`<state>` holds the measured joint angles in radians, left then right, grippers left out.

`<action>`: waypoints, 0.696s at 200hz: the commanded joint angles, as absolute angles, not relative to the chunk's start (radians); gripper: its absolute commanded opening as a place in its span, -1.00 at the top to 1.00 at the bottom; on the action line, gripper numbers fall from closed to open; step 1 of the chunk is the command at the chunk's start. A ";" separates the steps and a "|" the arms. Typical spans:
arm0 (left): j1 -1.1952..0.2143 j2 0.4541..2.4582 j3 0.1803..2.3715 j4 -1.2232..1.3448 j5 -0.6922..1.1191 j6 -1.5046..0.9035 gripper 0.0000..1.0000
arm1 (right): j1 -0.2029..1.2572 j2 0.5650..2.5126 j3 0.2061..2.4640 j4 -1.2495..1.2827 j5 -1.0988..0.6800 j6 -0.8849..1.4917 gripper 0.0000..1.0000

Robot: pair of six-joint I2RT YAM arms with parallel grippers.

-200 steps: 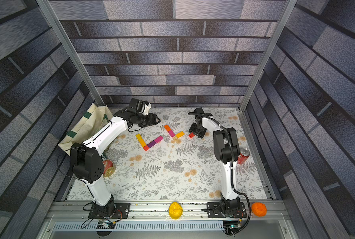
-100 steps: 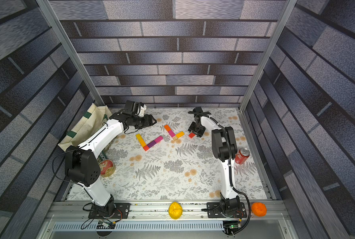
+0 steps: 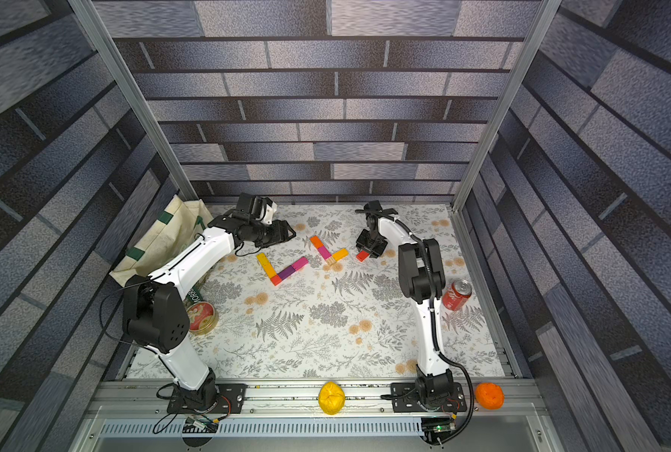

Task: Assemble the letter v with building blocks
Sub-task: Assemble the building block at the center of the board.

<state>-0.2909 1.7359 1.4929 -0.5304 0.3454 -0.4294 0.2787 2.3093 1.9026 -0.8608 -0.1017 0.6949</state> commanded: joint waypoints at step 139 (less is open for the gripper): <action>-0.272 1.681 1.443 -0.549 0.364 -0.412 -0.37 | 0.302 2.443 2.057 -0.977 -0.137 0.736 0.51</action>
<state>-0.2794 1.7222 1.4616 -0.5385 0.3454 -0.4271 0.2905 2.3756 2.0205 -0.9314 -0.1287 0.7074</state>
